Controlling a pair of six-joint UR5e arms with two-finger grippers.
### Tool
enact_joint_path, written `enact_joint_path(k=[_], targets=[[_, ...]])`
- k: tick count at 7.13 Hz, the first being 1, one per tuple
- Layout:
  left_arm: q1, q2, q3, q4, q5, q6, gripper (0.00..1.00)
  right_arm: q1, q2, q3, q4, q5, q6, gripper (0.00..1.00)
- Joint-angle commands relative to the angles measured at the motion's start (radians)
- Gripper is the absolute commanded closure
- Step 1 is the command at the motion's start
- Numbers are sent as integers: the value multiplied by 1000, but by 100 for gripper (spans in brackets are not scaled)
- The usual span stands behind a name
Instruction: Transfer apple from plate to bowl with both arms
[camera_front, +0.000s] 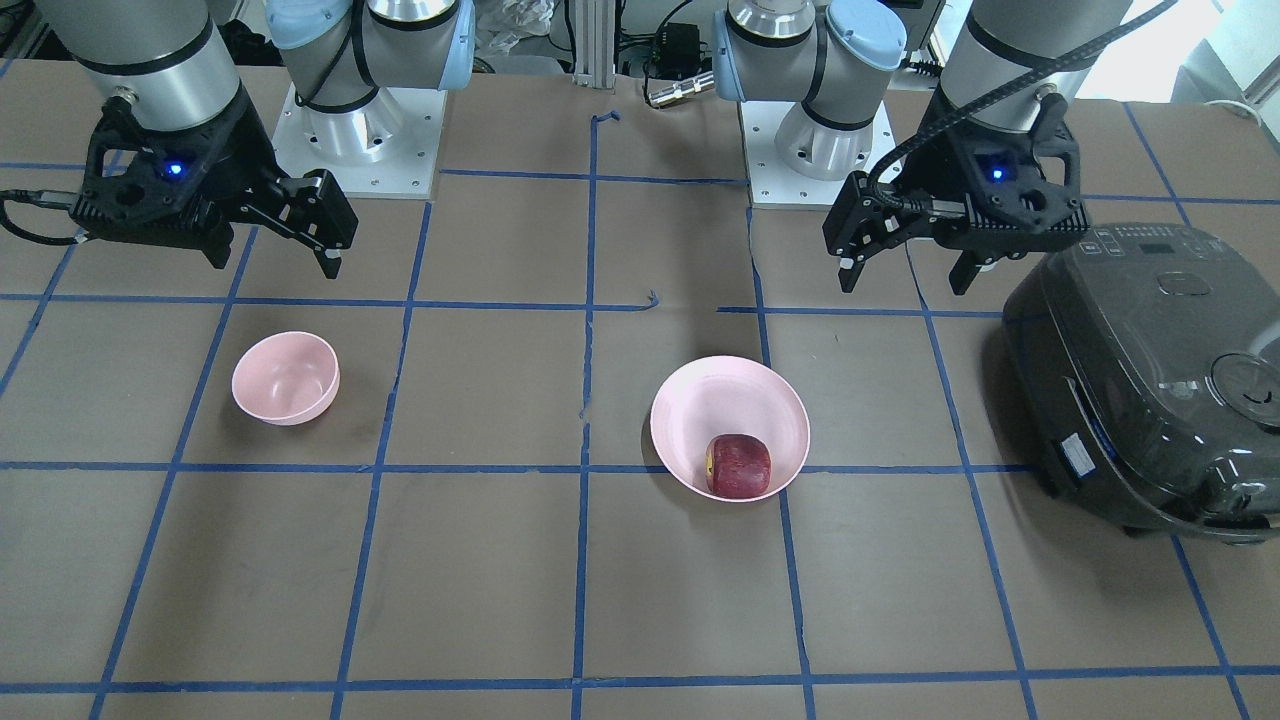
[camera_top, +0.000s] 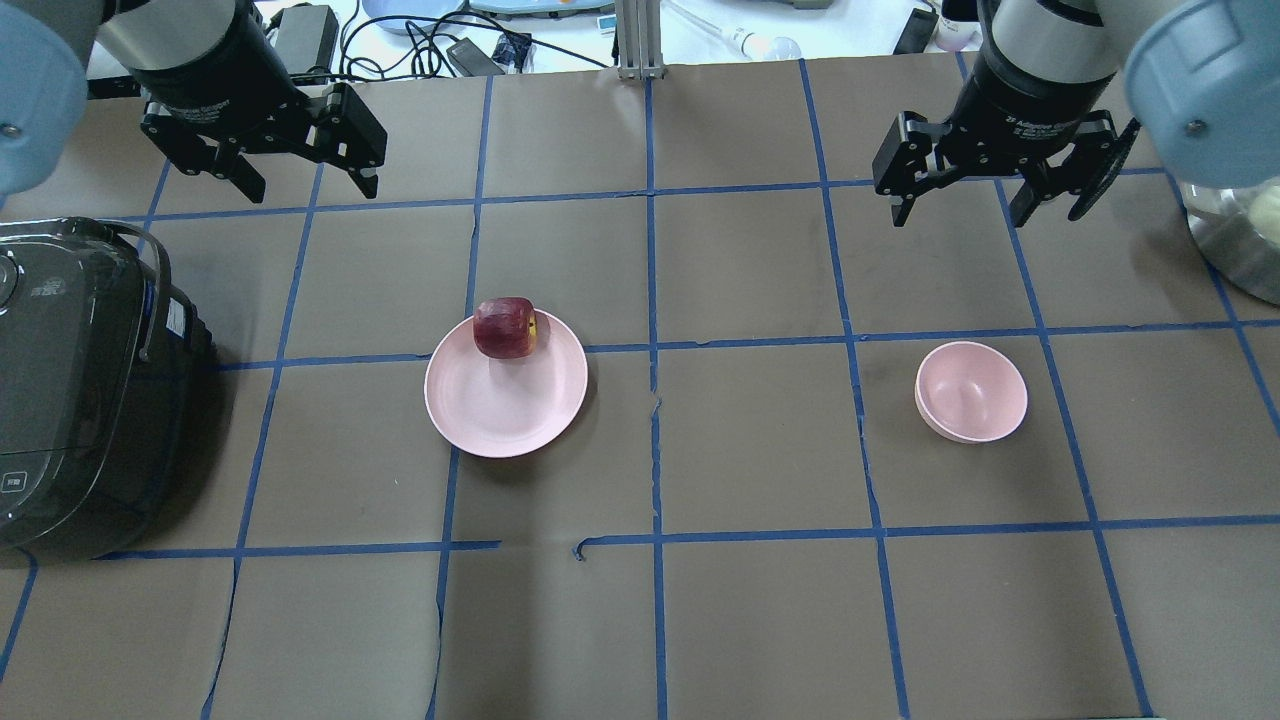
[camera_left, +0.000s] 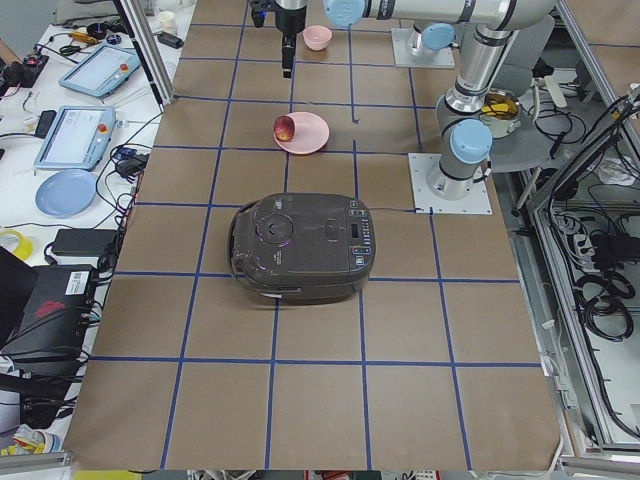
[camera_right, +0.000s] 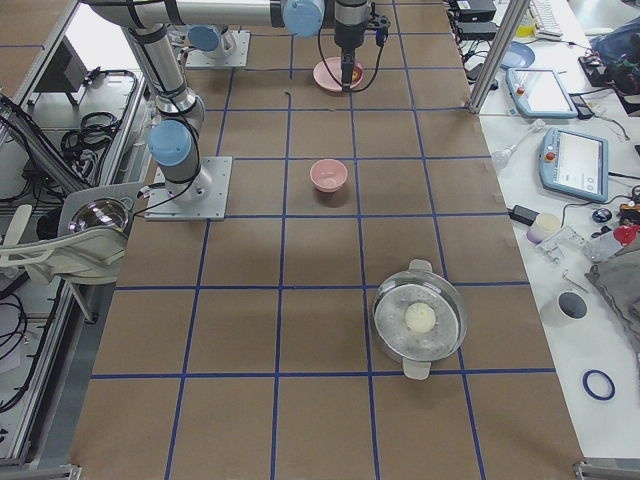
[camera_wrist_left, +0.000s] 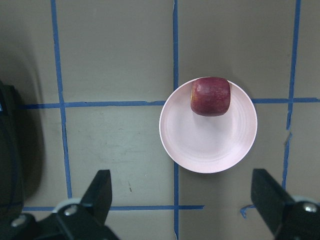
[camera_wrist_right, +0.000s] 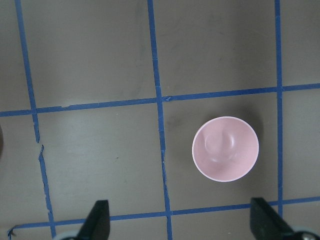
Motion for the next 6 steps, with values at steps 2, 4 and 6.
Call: enact_joint_path(k=[2, 4, 6], targets=[[-2, 10, -4, -16, 2, 1, 0, 1, -5, 2, 7, 0, 0, 0], [4, 7, -4, -16, -5, 2, 0, 1, -3, 0, 0, -6, 0, 0], [3, 6, -3, -14, -2, 2, 0, 1, -3, 0, 0, 2, 0, 0]])
